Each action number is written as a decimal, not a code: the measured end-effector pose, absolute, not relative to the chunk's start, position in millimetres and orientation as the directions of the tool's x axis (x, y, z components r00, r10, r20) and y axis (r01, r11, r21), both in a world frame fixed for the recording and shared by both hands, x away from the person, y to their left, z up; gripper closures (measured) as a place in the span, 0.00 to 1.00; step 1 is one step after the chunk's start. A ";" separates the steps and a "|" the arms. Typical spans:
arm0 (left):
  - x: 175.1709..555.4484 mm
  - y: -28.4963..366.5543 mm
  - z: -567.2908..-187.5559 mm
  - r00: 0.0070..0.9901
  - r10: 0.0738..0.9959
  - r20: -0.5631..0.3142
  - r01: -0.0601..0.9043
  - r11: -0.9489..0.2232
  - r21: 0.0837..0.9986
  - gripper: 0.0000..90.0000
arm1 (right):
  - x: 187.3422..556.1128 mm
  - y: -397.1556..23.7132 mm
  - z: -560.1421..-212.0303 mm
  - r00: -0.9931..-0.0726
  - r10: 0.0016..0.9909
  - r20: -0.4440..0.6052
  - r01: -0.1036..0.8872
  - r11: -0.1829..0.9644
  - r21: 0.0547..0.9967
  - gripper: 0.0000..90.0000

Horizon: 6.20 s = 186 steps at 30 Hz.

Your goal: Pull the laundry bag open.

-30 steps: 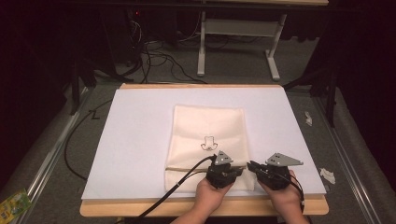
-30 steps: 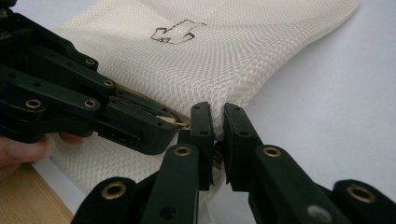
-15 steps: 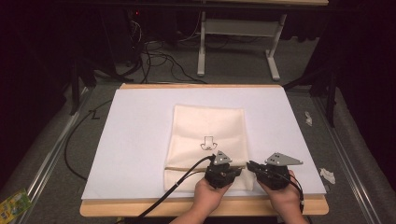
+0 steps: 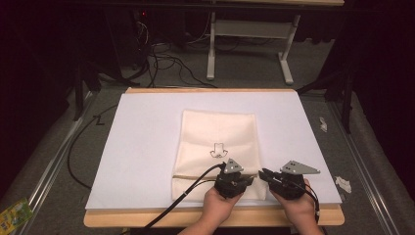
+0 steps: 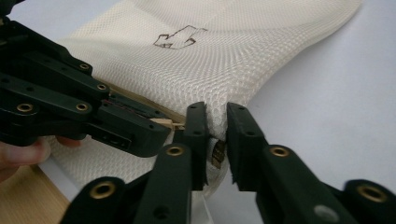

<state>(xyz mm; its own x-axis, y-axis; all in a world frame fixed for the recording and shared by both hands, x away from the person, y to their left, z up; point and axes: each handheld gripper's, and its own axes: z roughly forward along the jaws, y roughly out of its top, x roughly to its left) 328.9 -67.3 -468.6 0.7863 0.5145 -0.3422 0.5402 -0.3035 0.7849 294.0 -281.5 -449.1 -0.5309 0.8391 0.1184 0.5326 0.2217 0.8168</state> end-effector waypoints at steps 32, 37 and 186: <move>326.6 -58.3 -468.6 0.788 0.500 -0.360 0.536 -0.269 0.800 0.97 | 288.9 -278.2 -446.6 -0.544 0.831 0.114 0.544 0.245 0.802 0.95; 325.7 -53.5 -467.3 0.787 0.499 -0.362 0.538 -0.270 0.798 0.97 | 288.4 -277.3 -445.7 -0.545 0.832 0.107 0.538 0.249 0.805 0.95; 335.3 106.3 -462.4 0.576 0.781 -0.242 0.612 -0.216 0.761 0.79 | 300.4 -325.9 -456.1 -0.390 0.902 0.187 0.562 0.072 0.824 0.63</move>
<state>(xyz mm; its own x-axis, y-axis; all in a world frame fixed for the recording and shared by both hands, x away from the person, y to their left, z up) 335.3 106.3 -462.4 0.5758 0.7811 -0.2418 0.6121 -0.2157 0.7608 300.4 -325.9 -456.1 -0.3901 0.9016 0.1869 0.5621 0.0725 0.8239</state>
